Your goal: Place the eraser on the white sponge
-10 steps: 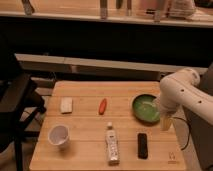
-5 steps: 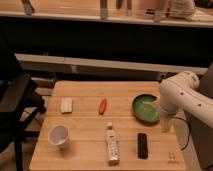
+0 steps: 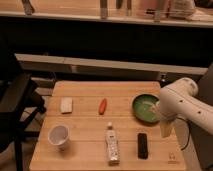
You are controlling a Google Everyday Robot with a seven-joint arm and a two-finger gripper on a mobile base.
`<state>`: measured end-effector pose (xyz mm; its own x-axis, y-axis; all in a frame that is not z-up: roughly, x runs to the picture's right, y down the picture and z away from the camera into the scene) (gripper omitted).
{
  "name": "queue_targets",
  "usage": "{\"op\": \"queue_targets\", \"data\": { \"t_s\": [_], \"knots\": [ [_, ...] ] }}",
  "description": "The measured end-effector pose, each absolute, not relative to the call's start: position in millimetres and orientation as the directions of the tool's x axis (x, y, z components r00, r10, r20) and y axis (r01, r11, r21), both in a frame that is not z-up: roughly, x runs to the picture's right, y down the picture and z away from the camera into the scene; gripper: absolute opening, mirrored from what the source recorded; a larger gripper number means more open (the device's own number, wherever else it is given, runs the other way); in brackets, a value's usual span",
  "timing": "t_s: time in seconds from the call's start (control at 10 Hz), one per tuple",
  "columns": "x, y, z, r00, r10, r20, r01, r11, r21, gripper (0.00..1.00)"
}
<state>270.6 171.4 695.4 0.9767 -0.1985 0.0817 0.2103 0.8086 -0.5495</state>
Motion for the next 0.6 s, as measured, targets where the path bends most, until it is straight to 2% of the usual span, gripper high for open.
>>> {"op": "queue_targets", "data": {
  "t_s": [0.6],
  "knots": [
    [257.8,189.4,701.9,0.945,-0.294,0.143,0.324,0.782,-0.532,0.8]
  ]
}}
